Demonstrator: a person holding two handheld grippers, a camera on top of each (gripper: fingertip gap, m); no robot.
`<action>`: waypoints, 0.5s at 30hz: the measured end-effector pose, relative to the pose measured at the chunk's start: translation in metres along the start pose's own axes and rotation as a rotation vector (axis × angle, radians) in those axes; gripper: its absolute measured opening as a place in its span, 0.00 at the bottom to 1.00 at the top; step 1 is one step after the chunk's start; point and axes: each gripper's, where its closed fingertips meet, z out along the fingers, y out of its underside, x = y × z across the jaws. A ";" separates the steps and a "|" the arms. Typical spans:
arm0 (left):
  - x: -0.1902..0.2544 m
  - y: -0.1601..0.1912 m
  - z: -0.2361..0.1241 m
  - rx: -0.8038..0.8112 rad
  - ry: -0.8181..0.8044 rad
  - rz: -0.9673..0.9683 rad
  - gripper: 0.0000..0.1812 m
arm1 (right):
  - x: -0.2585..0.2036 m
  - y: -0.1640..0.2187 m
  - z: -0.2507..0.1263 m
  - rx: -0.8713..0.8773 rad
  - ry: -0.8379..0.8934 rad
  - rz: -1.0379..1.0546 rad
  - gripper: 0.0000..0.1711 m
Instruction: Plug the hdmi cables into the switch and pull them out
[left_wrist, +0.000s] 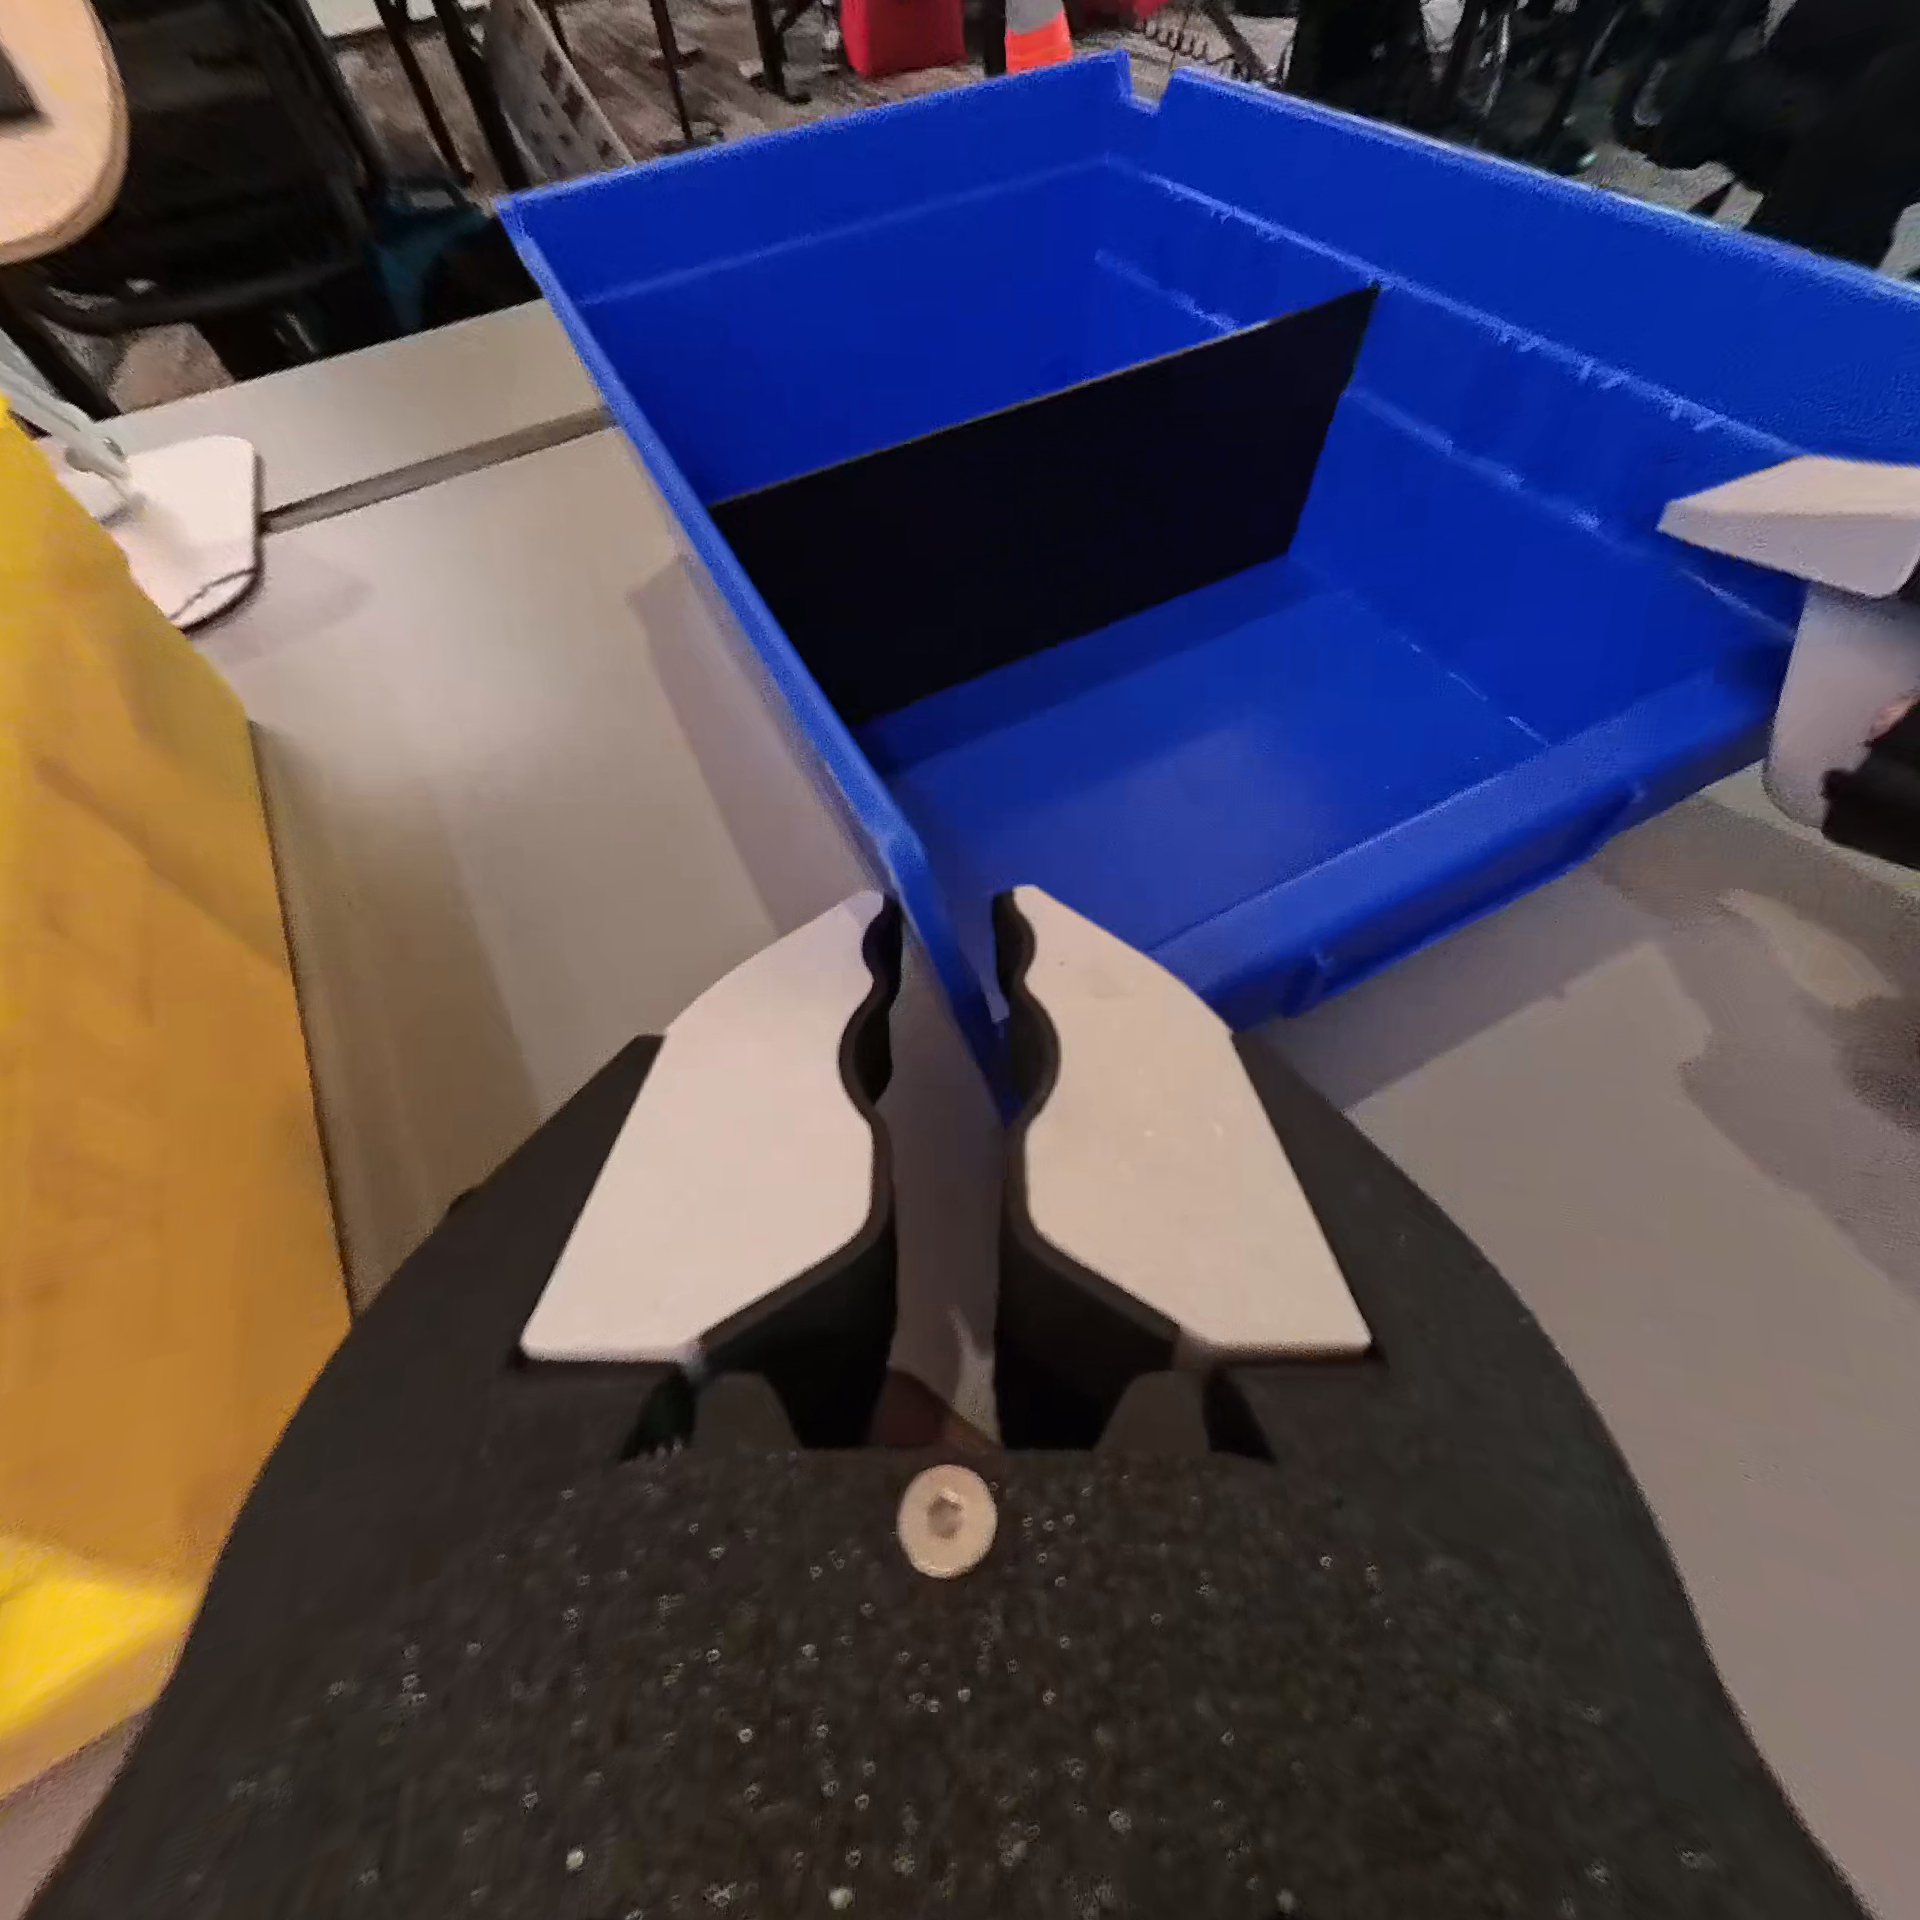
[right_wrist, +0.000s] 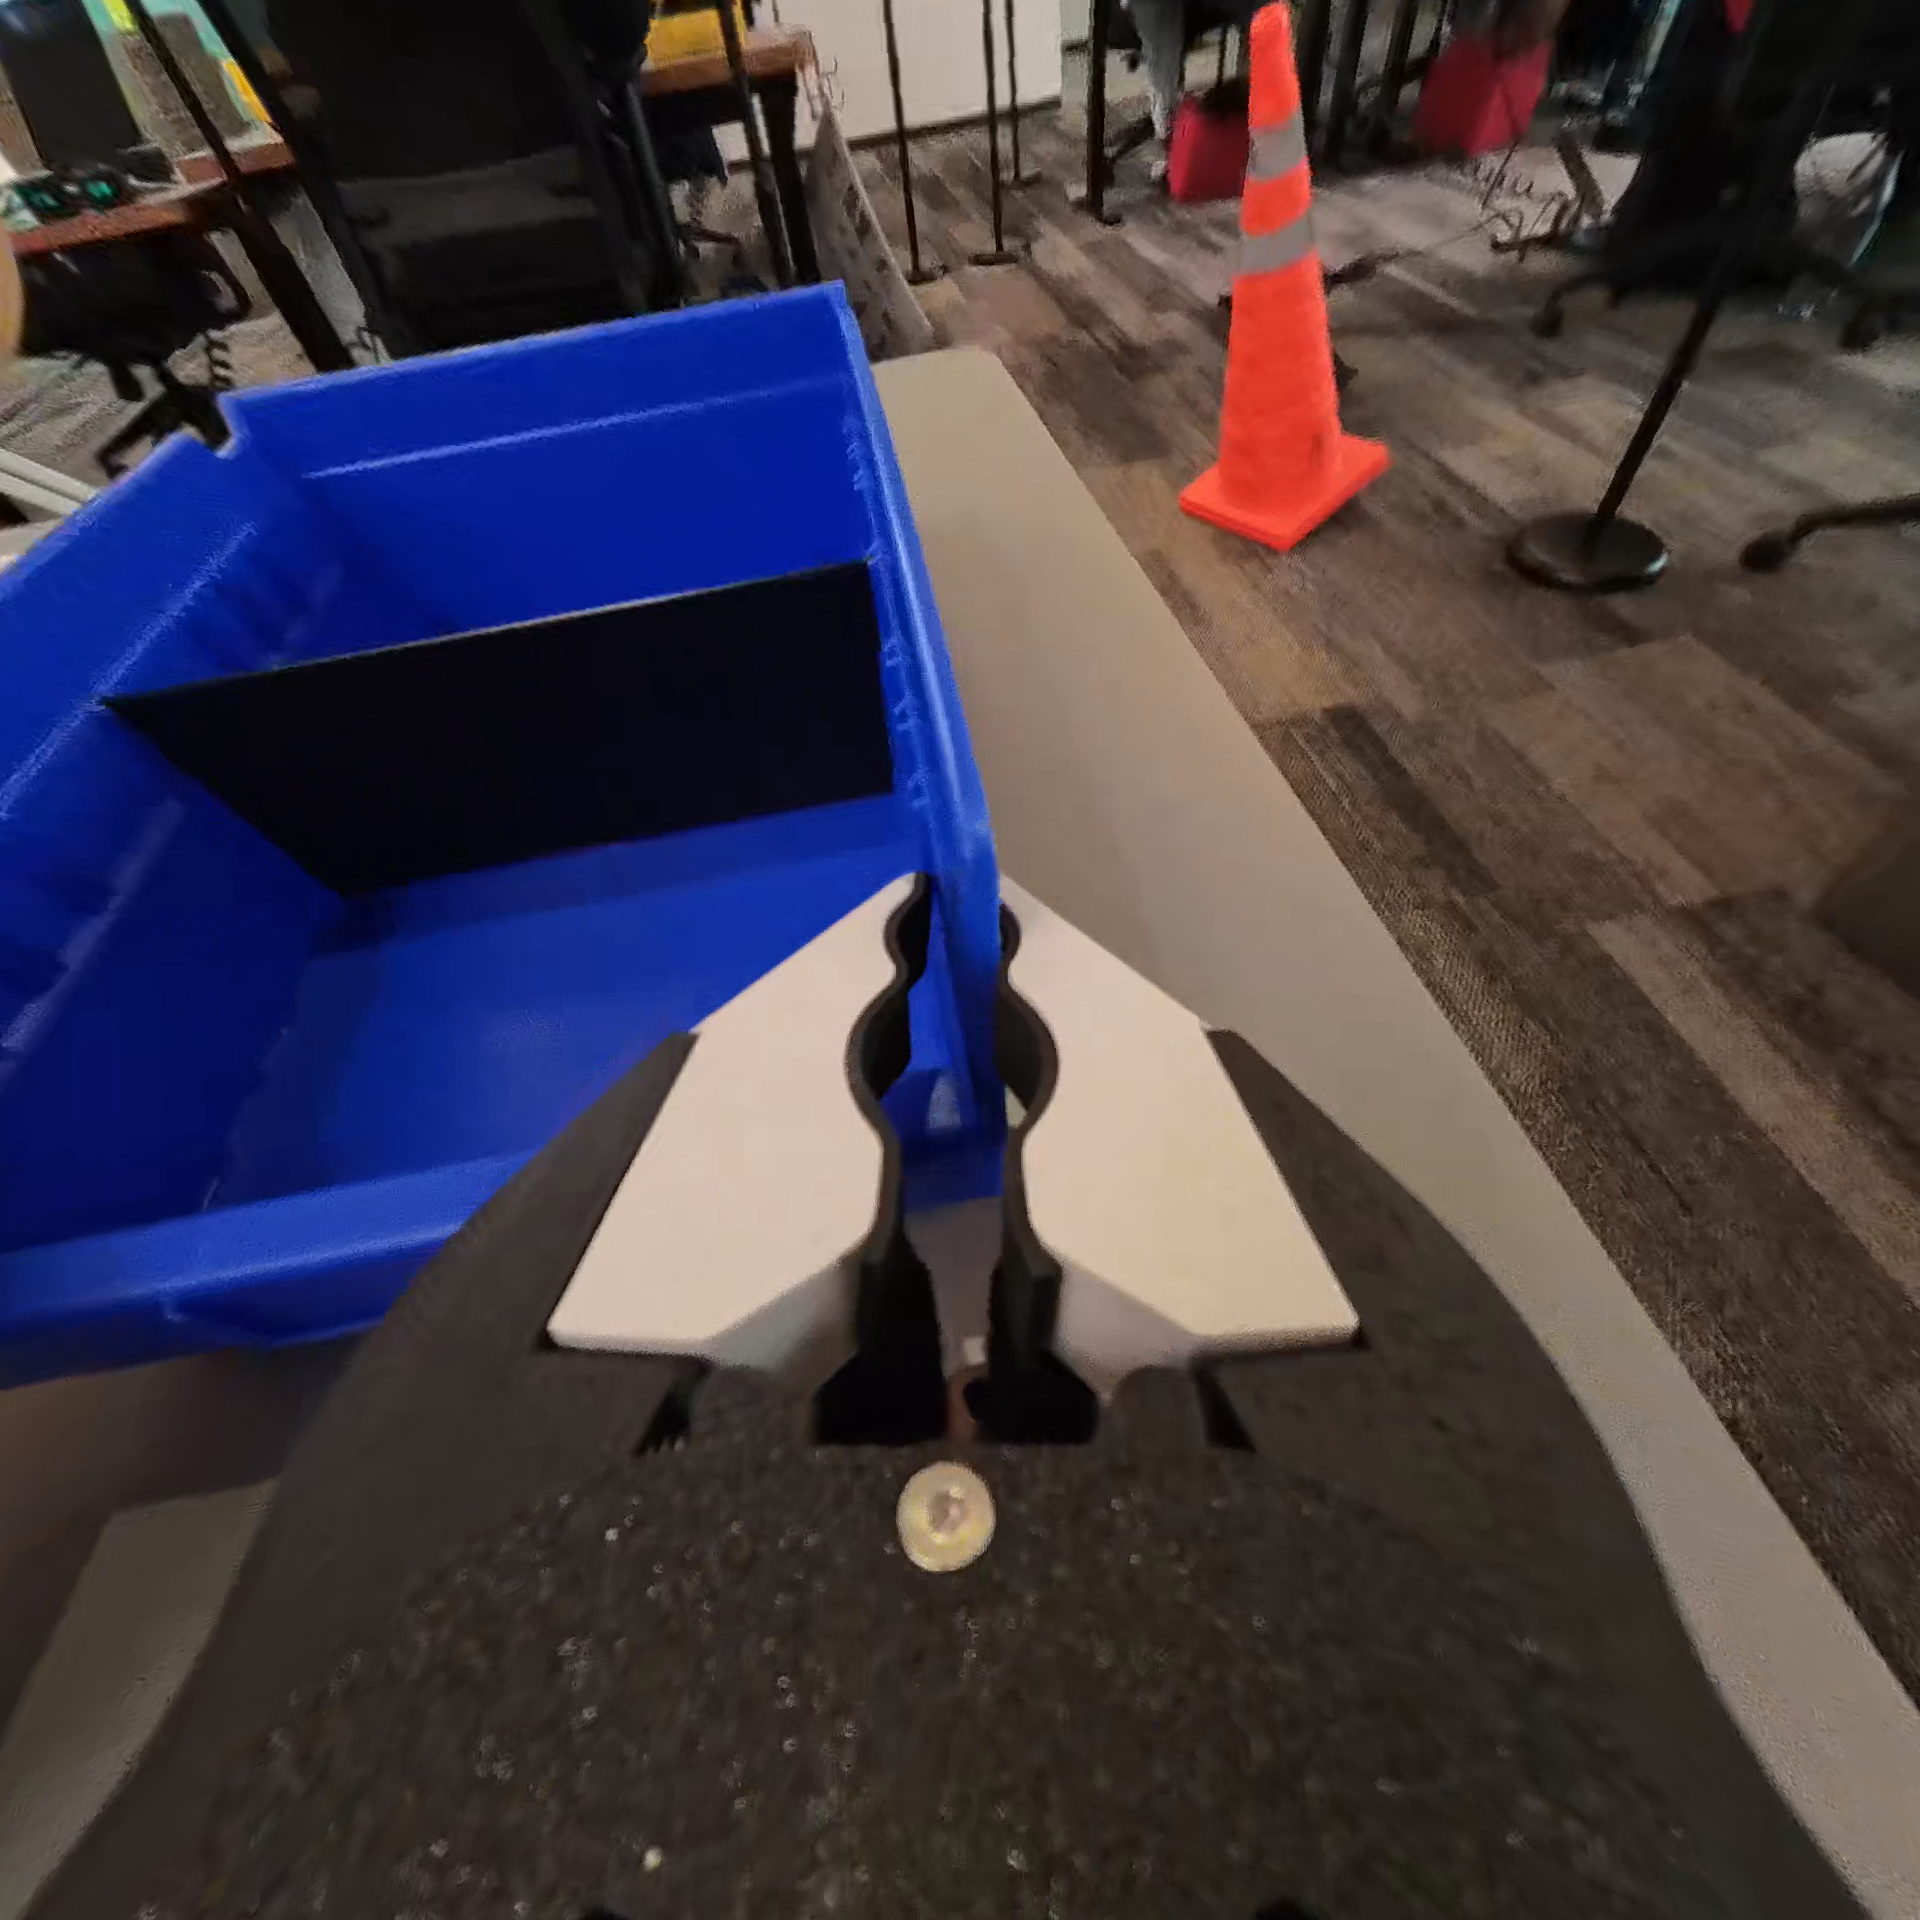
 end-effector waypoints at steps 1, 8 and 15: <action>0.001 -0.001 0.001 -0.006 0.016 0.000 0.10 | 0.000 -0.001 0.001 0.001 0.003 0.007 0.04; -0.006 0.001 -0.049 0.065 0.032 0.133 0.22 | 0.004 -0.034 -0.021 0.072 0.060 -0.115 0.11; -0.078 -0.019 -0.162 0.288 0.000 0.183 0.29 | -0.059 -0.103 -0.077 0.294 -0.103 -0.004 0.12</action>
